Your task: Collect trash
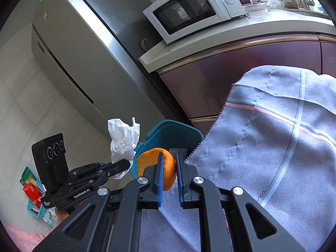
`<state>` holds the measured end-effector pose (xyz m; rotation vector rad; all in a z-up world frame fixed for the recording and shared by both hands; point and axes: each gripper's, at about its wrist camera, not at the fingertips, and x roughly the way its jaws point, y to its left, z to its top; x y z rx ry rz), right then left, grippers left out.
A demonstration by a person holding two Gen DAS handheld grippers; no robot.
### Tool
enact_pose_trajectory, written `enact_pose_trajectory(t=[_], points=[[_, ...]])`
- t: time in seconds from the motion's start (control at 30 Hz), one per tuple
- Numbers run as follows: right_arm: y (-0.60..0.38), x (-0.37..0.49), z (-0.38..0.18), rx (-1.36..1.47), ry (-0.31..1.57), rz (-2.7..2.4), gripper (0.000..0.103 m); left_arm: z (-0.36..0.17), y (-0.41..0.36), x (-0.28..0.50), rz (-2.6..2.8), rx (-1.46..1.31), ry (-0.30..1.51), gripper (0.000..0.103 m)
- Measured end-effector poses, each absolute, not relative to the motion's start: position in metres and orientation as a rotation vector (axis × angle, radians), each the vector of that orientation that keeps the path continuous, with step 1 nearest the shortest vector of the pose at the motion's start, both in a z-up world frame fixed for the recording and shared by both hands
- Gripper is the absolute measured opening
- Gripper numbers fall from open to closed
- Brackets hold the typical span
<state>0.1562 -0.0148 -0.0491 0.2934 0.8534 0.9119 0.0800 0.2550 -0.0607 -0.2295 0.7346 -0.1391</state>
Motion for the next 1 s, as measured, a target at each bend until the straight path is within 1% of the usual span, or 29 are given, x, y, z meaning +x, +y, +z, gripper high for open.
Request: enact_pose_trajectory(t=[1.0], points=[[0.024, 0.171, -0.057, 0.243, 0.902, 0.915, 0.01, -0.075, 0.274, 0.093, -0.074, -0.242, 0.769, 0.007]])
